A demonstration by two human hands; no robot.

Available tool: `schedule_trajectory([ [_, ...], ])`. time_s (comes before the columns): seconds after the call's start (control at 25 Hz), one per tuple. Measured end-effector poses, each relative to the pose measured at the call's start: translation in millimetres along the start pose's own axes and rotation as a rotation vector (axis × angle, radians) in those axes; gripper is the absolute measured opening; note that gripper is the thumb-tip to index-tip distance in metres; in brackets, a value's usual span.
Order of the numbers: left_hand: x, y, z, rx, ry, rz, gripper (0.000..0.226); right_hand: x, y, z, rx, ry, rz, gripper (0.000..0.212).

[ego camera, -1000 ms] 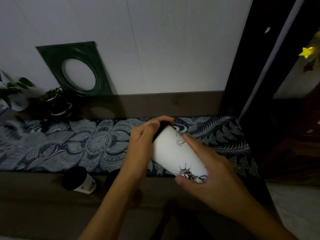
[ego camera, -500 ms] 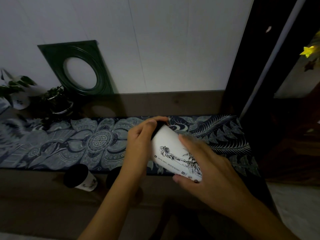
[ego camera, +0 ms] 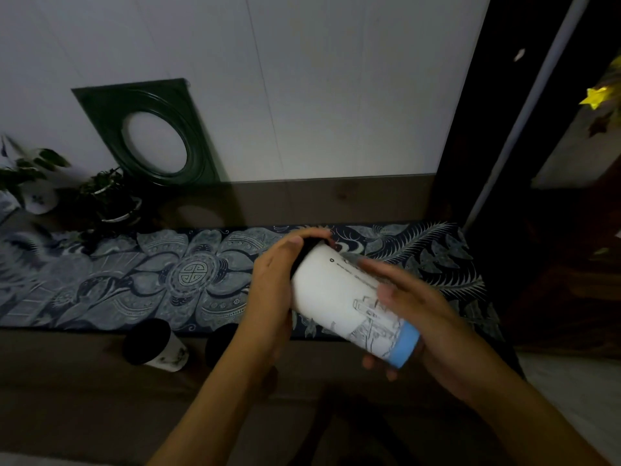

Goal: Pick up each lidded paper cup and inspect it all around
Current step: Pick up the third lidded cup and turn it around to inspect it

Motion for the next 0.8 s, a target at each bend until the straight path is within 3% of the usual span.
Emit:
schedule_trajectory([
  [0.16, -4.0, 22.3, 1.6, -0.283, -0.054, 0.626, 0.039, 6.1, 35.6, 5.4, -0.532, 0.096, 0.407, 0.074],
  [0.28, -18.5, 26.4, -16.8, -0.449, 0.117, 0.922, 0.046, 19.2, 60.4, 0.3, -0.427, 0.147, 0.633, 0.069],
  [0.4, -23.0, 18.1, -32.6, -0.602, 0.241, 0.858, 0.052, 39.5, 75.2, 2.1, -0.165, 0.037, 0.738, 0.053],
  [0.56, -15.0, 7.6, -33.2, -0.574, -0.033, 0.341, 0.040, 53.1, 65.8, 1.9, -0.018, -0.359, 0.708, 0.034],
  [0.64, -16.4, 5.0, -30.7, -0.499, -0.128, 0.172, 0.031, 52.3, 60.9, -3.6, 0.025, -0.457, 0.669, 0.035],
  [0.72, -15.4, 6.6, -30.3, -0.490, -0.070, 0.245, 0.034, 53.9, 65.7, -3.7, 0.002, -0.392, 0.687, 0.043],
  [0.8, -16.1, 9.9, -37.8, -0.516, 0.127, 0.511, 0.047, 55.5, 75.7, -7.6, -0.006, -0.159, 0.740, 0.060],
])
Point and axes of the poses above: each hand's wrist, its own x-axis towards the middle knuckle, its own z-axis out of the back of the hand, y = z × x, the point moved 5 cm from there along x, towards the middle knuckle, and after that the axes turned 13 degrees about z, right-handed, at the moved point
